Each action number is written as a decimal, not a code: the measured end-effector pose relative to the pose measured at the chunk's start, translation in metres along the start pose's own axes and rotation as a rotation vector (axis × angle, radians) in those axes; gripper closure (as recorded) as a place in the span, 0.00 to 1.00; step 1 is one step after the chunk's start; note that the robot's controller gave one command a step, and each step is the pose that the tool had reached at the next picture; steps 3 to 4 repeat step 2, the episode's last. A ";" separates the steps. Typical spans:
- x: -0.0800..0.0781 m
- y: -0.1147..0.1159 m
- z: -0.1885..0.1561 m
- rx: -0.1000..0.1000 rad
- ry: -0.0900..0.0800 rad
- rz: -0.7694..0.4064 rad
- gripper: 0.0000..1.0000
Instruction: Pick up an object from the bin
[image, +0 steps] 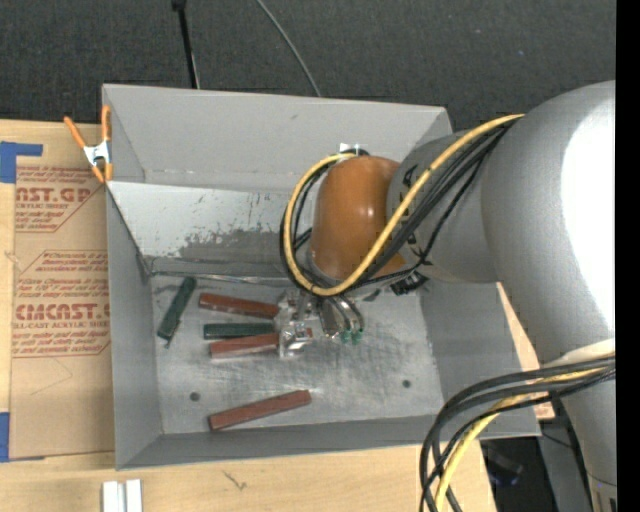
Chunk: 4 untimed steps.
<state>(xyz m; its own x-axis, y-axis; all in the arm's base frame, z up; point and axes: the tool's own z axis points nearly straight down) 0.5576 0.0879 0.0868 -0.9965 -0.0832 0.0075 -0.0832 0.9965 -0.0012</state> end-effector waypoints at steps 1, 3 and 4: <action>-0.004 0.002 -0.045 -0.001 -0.014 -0.062 1.00; -0.024 0.012 -0.117 -0.001 -0.010 -0.156 1.00; -0.024 0.012 -0.117 -0.001 -0.010 -0.156 1.00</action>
Offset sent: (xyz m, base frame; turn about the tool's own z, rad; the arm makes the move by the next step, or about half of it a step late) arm 0.0237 0.0140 0.1172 -0.1555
